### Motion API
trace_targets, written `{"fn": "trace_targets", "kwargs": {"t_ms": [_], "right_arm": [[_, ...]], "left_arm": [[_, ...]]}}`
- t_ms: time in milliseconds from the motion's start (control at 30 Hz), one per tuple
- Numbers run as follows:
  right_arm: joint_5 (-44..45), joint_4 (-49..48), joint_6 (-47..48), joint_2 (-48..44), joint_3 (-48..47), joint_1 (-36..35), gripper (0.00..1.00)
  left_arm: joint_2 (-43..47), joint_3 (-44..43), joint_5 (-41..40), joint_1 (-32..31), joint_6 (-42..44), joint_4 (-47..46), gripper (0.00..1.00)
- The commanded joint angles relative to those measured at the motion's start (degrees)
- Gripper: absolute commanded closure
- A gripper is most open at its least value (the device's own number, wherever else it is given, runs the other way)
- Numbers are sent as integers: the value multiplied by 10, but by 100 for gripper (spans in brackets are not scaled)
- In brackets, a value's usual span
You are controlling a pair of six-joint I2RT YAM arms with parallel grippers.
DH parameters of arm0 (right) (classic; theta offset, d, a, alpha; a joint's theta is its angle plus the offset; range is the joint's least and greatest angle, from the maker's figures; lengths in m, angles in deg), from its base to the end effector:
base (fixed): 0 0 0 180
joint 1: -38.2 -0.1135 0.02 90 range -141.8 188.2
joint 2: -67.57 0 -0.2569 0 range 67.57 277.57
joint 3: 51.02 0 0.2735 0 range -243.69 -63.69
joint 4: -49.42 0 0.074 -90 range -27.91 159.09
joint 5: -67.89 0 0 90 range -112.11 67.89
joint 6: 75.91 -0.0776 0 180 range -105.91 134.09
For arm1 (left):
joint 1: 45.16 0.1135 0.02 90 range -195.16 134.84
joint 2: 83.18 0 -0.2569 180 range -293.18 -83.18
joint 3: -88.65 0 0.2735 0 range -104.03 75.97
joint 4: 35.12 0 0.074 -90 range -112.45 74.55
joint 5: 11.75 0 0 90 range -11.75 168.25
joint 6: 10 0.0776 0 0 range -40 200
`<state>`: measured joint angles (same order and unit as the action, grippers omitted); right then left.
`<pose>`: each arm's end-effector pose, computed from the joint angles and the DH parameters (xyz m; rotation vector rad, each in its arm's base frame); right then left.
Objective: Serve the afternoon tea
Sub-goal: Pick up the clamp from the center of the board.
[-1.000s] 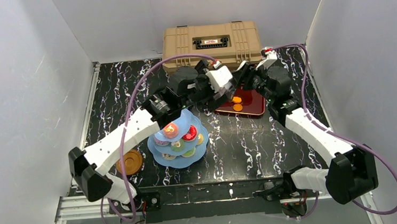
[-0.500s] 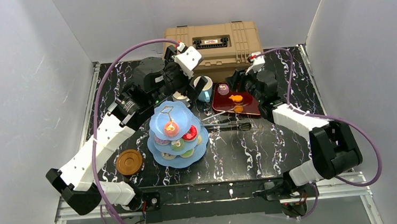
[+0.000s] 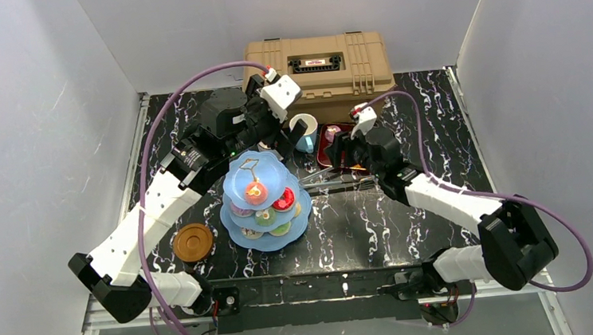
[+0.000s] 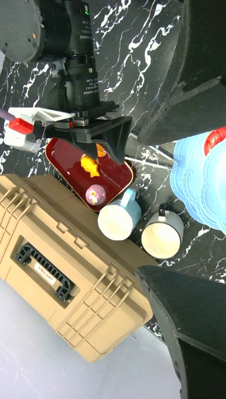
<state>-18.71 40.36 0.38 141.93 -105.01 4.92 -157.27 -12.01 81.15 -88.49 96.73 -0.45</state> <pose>0.2999 0.1913 0.2360 -0.2626 1.7804 0.5390 0.2477 -0.2390 0.4615 0.8971 1.4761 -0.3873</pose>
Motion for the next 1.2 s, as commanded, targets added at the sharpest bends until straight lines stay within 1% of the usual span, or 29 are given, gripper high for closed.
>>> {"fn": "trace_targets", "kwargs": {"t_ms": [0,67,100,233,367,500,600,700,833,1000,1067,1167], "right_arm": [[41,60,-69,-18,26,0,34],[65,109,-144,-32,31,-3,35],[79,133,-189,-41,38,-8,34],[124,143,-339,-81,85,-43,26],[133,75,-457,-69,126,-46,20],[118,32,-554,-9,140,-48,17],[118,-33,-620,44,162,-48,18],[121,-74,-652,83,164,-48,19],[131,-78,-660,121,143,-48,22],[148,-83,-671,152,132,-49,28],[156,-82,-669,159,129,-49,33],[174,-85,-667,158,132,-49,48]], "left_arm": [[8,-7,26,2,10,26,4],[12,-5,26,2,17,27,4],[13,-4,27,2,21,28,4],[16,2,39,2,36,32,4],[20,0,45,2,39,34,4],[26,-2,46,2,46,43,4],[30,1,46,2,49,43,4],[31,0,47,2,51,45,4],[33,3,45,2,57,44,4],[33,3,46,2,57,42,4],[33,2,45,2,59,42,4],[33,2,43,2,61,40,4]]}}
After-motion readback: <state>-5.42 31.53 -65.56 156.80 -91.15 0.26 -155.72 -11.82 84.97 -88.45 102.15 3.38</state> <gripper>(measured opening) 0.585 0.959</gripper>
